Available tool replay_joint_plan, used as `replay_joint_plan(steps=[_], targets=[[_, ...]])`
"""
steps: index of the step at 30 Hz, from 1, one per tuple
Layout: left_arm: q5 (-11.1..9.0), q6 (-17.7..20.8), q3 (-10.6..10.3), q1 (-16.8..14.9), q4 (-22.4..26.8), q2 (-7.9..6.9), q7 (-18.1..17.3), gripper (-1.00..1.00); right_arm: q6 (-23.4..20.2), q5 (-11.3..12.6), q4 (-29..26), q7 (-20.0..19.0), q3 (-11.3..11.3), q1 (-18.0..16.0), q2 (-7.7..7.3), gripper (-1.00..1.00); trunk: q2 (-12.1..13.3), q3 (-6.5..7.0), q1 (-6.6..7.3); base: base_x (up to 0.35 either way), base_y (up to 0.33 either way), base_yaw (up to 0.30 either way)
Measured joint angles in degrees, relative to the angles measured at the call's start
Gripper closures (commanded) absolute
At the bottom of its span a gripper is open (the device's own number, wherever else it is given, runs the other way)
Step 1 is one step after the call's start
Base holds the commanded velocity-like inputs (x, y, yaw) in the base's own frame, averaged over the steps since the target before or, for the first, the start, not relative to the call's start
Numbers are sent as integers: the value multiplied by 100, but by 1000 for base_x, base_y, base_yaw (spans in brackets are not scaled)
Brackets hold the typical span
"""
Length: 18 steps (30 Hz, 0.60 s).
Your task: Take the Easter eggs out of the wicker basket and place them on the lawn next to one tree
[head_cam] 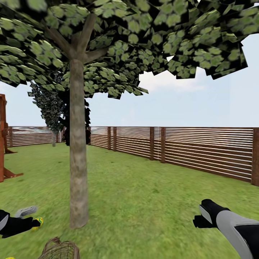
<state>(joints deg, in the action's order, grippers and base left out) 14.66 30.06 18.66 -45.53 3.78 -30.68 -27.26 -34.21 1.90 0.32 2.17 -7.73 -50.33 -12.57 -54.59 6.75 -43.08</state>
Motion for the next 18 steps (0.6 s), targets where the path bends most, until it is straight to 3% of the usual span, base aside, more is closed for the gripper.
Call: replay_joint_plan(steps=[11,18], targets=[[6,-3,0,0,0,-1,1,-100,-9,1,3,-2,1,0,37,-100,0,0,-1,323,0,0],[8,11,-5,0,0,2,12,-100,-6,-7,78,-2,-1,2,60,-100,1,0,-3,51,0,0]])
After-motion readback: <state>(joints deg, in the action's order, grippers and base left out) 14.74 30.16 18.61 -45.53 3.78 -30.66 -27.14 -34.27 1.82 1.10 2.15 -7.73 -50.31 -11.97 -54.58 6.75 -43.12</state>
